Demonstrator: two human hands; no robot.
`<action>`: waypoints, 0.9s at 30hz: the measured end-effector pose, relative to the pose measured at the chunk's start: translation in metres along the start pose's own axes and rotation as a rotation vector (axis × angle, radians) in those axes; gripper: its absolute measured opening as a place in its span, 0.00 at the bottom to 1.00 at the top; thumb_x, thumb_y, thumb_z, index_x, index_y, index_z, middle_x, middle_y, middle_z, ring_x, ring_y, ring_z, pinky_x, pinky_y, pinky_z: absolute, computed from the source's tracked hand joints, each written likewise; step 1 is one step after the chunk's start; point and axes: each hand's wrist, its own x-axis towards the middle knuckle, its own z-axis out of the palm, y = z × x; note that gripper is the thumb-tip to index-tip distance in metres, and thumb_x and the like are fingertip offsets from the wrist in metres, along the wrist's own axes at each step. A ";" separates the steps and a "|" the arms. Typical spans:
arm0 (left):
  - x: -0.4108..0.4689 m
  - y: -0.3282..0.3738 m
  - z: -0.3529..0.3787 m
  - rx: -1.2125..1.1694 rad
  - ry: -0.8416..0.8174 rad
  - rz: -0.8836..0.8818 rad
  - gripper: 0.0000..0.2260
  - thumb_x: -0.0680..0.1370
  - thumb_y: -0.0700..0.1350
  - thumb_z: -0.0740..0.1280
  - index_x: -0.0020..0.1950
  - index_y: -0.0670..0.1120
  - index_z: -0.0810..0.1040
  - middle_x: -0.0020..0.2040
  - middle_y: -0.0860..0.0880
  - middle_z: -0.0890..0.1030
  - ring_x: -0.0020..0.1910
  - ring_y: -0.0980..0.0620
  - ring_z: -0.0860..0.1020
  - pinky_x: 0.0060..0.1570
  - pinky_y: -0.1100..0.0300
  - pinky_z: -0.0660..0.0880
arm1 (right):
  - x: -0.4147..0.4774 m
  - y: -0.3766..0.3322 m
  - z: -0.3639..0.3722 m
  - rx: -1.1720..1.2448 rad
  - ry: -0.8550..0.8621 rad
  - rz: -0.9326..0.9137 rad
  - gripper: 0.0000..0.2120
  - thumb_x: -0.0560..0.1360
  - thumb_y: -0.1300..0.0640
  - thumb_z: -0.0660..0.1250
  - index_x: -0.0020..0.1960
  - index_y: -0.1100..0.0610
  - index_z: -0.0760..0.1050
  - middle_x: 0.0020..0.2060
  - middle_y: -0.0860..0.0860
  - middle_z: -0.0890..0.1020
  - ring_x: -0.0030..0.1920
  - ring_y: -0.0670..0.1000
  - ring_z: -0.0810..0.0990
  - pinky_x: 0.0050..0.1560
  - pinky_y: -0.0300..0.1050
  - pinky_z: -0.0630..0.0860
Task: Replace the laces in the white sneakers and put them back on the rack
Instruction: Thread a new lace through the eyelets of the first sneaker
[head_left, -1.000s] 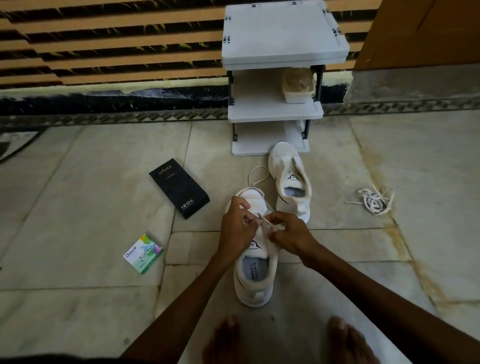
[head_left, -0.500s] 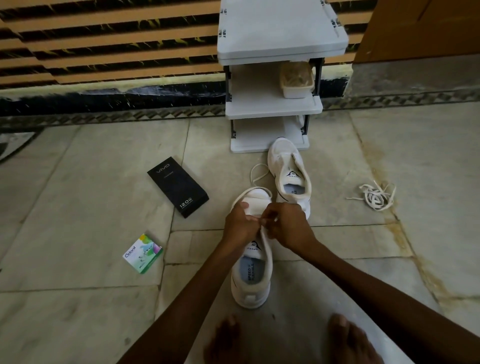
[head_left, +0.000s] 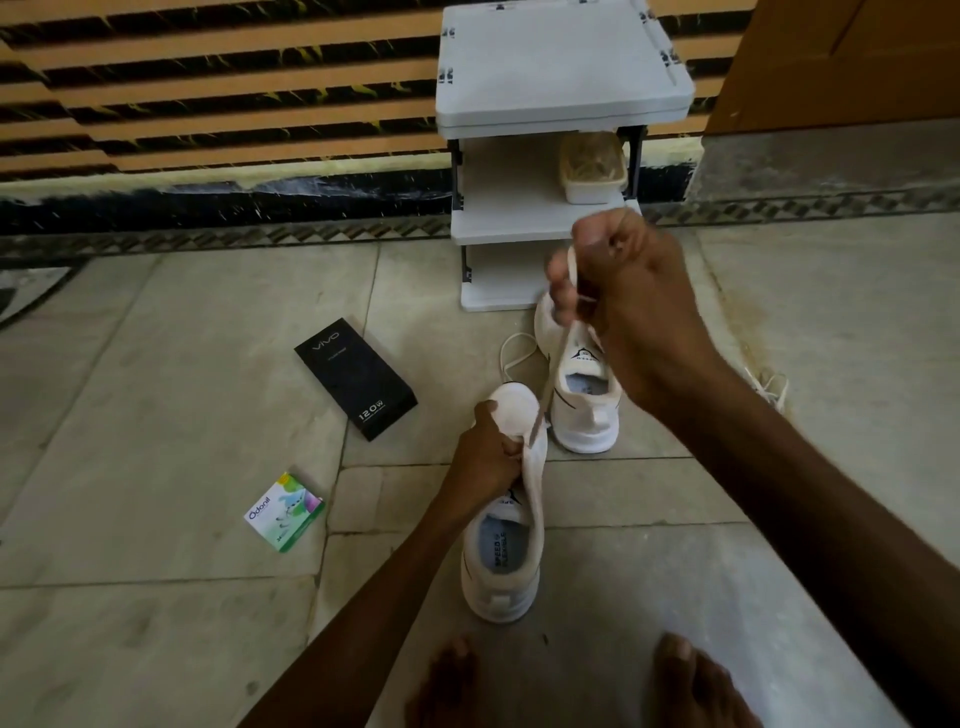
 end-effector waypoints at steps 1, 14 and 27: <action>-0.001 -0.001 -0.001 0.005 -0.009 0.007 0.37 0.74 0.45 0.73 0.76 0.47 0.54 0.61 0.39 0.78 0.61 0.42 0.77 0.61 0.50 0.75 | 0.001 0.007 -0.002 -0.133 -0.029 0.116 0.07 0.82 0.60 0.56 0.50 0.60 0.71 0.32 0.48 0.78 0.32 0.48 0.75 0.31 0.39 0.73; 0.004 -0.008 -0.003 0.168 0.184 0.166 0.33 0.71 0.43 0.75 0.72 0.49 0.64 0.60 0.45 0.76 0.61 0.46 0.74 0.60 0.50 0.75 | -0.026 0.151 -0.036 -1.168 -0.408 0.156 0.07 0.72 0.61 0.65 0.43 0.61 0.82 0.39 0.55 0.84 0.40 0.55 0.82 0.42 0.46 0.77; 0.013 -0.020 -0.009 0.305 0.198 0.326 0.23 0.68 0.46 0.77 0.61 0.48 0.76 0.62 0.48 0.74 0.60 0.48 0.74 0.60 0.50 0.73 | -0.028 0.160 -0.032 -1.277 -0.362 0.404 0.23 0.78 0.40 0.61 0.41 0.59 0.78 0.31 0.48 0.75 0.36 0.48 0.75 0.34 0.39 0.70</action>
